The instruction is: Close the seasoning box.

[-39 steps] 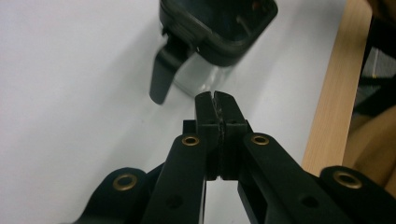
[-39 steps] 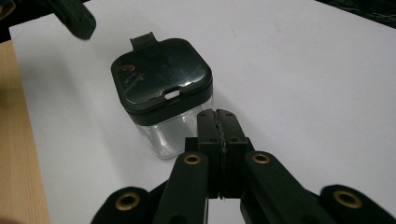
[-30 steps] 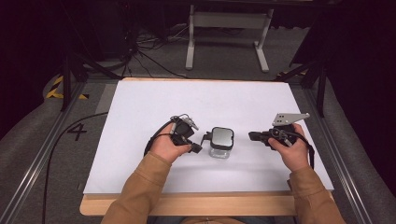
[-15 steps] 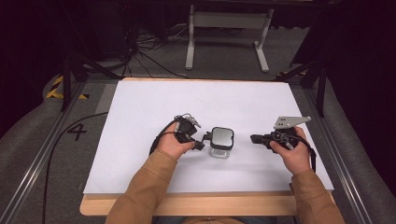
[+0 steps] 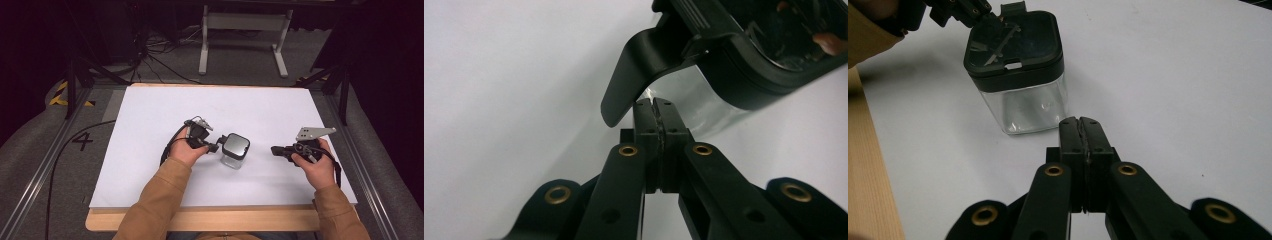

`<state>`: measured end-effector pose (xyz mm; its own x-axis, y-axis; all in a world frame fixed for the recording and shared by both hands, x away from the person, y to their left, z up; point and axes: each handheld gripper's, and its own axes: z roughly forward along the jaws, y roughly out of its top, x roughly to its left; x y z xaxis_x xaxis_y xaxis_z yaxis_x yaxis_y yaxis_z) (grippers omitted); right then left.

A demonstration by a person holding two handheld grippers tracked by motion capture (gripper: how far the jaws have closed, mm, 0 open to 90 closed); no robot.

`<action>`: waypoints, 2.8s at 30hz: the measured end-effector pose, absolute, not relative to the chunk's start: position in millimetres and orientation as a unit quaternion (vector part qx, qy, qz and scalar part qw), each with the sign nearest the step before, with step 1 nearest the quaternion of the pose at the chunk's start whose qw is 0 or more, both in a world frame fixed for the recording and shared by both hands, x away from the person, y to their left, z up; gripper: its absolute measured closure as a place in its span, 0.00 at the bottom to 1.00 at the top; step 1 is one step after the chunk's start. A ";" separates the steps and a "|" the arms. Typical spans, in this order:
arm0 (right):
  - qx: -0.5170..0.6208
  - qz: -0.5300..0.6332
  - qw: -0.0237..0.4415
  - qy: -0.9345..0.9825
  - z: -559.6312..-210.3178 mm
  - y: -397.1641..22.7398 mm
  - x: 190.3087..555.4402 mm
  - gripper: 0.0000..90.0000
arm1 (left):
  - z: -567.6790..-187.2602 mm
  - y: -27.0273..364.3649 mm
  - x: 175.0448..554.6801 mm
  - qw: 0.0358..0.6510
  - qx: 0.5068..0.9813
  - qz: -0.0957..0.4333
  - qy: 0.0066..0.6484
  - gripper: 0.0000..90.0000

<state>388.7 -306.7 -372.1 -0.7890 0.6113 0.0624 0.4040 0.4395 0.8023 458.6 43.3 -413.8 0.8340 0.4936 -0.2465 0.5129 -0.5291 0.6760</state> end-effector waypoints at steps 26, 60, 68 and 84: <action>0.268 0.418 0.085 0.864 -399.0 -256.9 449.9 1.00 | -385.2 118.1 407.1 0.385 0.857 0.027 0.342 0.98; 0.221 0.367 0.056 0.902 -406.1 -237.2 416.7 1.00 | -377.2 101.8 421.4 0.401 0.858 0.019 0.320 0.98; 0.199 0.355 0.031 0.913 -408.0 -228.1 404.6 1.00 | -375.2 98.5 423.2 0.403 0.859 0.015 0.316 0.98; 0.332 0.386 0.145 0.848 -362.6 -313.3 415.1 0.82 | -371.5 137.5 425.5 0.394 0.842 0.056 0.365 0.91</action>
